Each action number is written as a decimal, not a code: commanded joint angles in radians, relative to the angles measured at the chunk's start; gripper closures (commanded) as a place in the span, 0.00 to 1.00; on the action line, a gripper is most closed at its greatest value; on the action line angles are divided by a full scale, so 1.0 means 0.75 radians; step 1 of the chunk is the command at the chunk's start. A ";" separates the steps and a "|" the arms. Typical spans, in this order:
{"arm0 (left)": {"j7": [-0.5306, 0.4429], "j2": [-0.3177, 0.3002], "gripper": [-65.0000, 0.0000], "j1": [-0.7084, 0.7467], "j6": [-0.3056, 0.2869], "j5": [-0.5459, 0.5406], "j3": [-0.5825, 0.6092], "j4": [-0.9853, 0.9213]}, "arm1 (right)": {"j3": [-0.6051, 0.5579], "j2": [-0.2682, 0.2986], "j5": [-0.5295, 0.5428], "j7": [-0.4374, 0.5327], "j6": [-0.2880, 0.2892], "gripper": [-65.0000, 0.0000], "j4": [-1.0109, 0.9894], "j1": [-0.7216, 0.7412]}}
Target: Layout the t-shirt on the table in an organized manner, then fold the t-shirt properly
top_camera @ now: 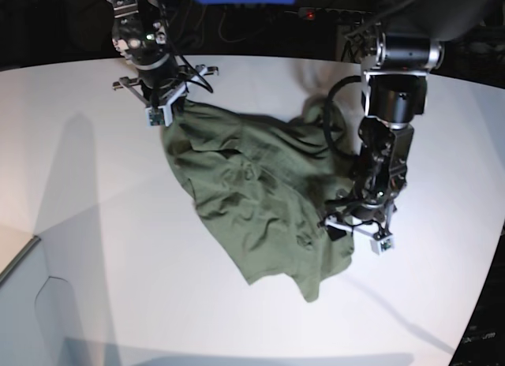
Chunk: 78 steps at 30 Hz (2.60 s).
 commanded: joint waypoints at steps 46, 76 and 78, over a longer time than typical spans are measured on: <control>-0.006 -0.051 1.00 0.405 0.008 -0.018 -0.069 0.928 | 0.001 0.023 -0.005 0.019 -0.001 1.00 -0.079 0.050; -0.006 -0.067 0.94 0.643 0.002 -0.018 -0.222 0.881 | 0.003 0.037 -0.005 0.019 -0.001 1.00 -0.079 0.066; -0.006 -0.067 0.84 0.661 0.002 -0.018 -0.222 0.881 | 0.003 0.037 -0.005 0.019 -0.001 1.00 -0.077 0.066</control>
